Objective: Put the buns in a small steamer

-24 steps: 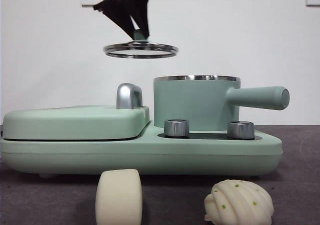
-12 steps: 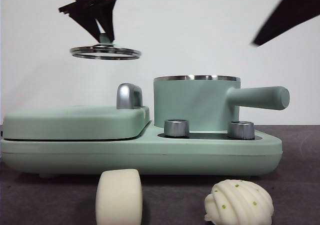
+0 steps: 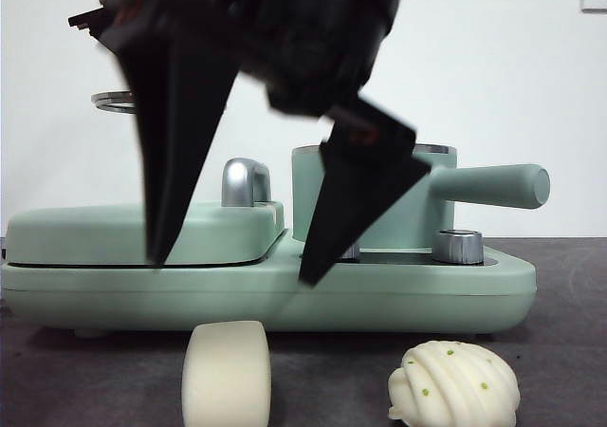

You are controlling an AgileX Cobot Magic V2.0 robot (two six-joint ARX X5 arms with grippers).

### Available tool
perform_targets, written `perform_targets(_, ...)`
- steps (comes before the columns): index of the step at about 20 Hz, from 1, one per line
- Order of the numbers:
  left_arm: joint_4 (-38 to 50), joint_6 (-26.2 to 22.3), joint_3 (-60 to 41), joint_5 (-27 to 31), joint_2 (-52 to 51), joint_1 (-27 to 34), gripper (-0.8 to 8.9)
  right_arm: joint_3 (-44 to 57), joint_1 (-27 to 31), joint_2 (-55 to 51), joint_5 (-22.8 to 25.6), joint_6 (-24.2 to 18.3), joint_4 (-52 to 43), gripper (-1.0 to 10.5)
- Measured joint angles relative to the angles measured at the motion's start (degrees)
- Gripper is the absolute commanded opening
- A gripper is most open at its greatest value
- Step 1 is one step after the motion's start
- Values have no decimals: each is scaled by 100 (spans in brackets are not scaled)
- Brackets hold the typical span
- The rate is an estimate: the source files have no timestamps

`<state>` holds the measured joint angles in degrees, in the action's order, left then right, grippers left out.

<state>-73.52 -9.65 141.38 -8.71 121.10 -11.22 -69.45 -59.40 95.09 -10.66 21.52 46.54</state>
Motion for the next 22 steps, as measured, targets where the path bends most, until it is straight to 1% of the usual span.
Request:
perform_targets(4, 0, 2, 0, 0, 0, -4, 87, -4, -55, 442, 50, 0, -358, 463)
perform_targets(5, 0, 2, 0, 0, 0, -4, 87, -4, -55, 527, 131, 0, -404, 449)
perform_targets(7, 0, 2, 0, -2, 0, -2, 87, -4, -55, 664, 289, 0, -411, 393)
perform_targets(8, 0, 2, 0, -2, 0, 0, 87, -4, -55, 723, 317, 0, -413, 341)
perform_targets(10, 0, 2, 0, -2, 0, 0, 87, -4, -55, 791, 319, 0, -415, 264)
perform_targets(12, 0, 2, 0, 0, 0, 0, 87, -4, -55, 791, 317, 17, -415, 235)
perform_targets(14, 0, 2, 0, 0, 0, 0, 87, -4, -50, 793, 317, 103, -402, 137)
perform_targets(16, 0, 2, 0, 0, 0, 0, 87, -9, -44, 793, 315, 129, -404, 122)
perform_targets(17, 0, 2, 0, 0, 0, 0, 87, -46, -15, 800, 284, 129, -348, 122)
perform_targets(19, 0, 2, 0, 0, 0, 2, 87, -398, 79, 835, 153, 125, 125, 123)
perform_targets(22, 0, 2, 0, 0, 0, 2, 87, -1432, 393, 841, 142, -85, 1147, 123)
